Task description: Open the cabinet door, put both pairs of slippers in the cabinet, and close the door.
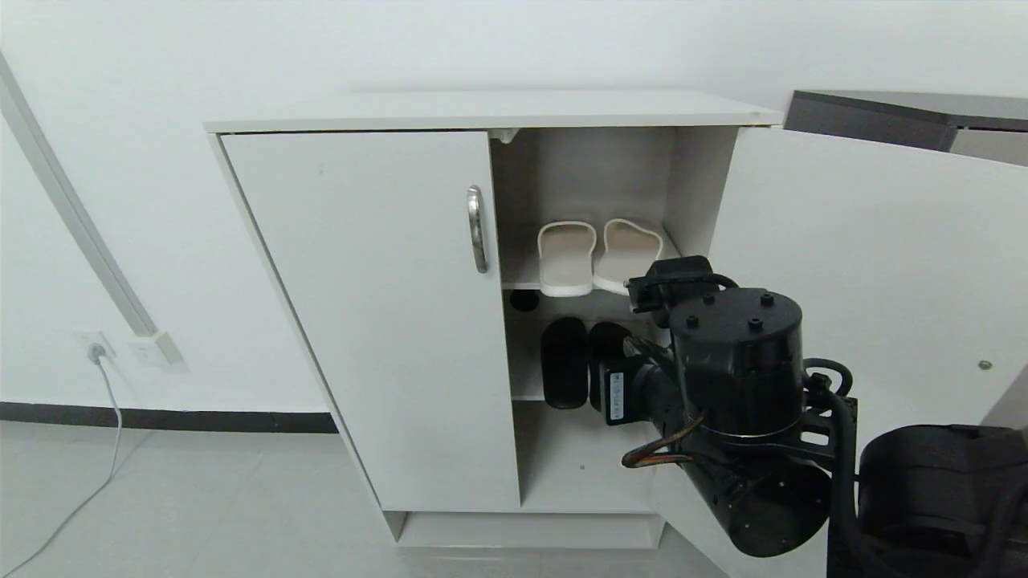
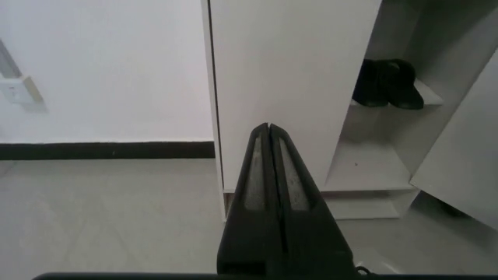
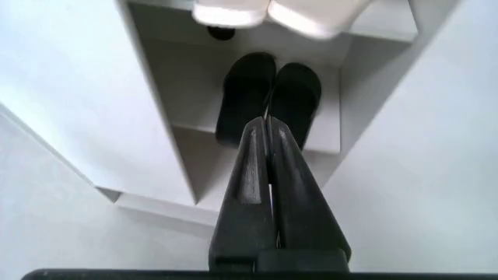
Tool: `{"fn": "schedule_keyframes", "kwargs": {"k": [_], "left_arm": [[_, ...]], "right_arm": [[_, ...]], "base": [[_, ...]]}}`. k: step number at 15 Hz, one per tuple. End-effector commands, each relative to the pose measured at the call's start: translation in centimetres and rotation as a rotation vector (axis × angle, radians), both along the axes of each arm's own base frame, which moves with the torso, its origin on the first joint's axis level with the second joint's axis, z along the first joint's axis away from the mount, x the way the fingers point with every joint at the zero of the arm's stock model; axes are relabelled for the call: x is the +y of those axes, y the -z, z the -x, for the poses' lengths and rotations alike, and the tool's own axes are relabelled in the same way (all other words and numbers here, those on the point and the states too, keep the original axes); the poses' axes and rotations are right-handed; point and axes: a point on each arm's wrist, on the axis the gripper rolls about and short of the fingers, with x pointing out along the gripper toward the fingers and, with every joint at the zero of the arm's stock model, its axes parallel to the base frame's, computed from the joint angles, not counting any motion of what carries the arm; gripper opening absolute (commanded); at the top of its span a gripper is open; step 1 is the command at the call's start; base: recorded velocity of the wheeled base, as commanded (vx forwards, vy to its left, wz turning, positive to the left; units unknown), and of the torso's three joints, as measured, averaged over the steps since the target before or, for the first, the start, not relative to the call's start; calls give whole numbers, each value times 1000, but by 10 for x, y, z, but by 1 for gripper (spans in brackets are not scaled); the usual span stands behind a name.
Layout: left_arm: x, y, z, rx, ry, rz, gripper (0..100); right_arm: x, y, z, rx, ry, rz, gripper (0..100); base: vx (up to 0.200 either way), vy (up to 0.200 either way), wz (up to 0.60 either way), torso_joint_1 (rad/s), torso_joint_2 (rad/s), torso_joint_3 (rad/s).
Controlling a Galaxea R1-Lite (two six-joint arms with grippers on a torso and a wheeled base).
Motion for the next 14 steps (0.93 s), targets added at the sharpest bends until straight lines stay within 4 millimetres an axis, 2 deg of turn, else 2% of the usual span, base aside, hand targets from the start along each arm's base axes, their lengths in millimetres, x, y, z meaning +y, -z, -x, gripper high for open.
{"fn": "schedule_keyframes", "kwargs": {"k": [1, 7, 14], "left_arm": [[0, 0, 0, 1, 0, 1, 0], [0, 0, 0, 1, 0, 1, 0], [0, 0, 0, 1, 0, 1, 0]], "right_arm": [[0, 4, 0, 7, -1, 13, 0], [-1, 9, -2, 18, 4, 30, 0], [0, 14, -3, 26, 5, 42, 0]], "base": [[-200, 0, 0, 7, 2, 2], [-200, 0, 0, 3, -1, 2], [0, 0, 0, 0, 0, 0]]}}
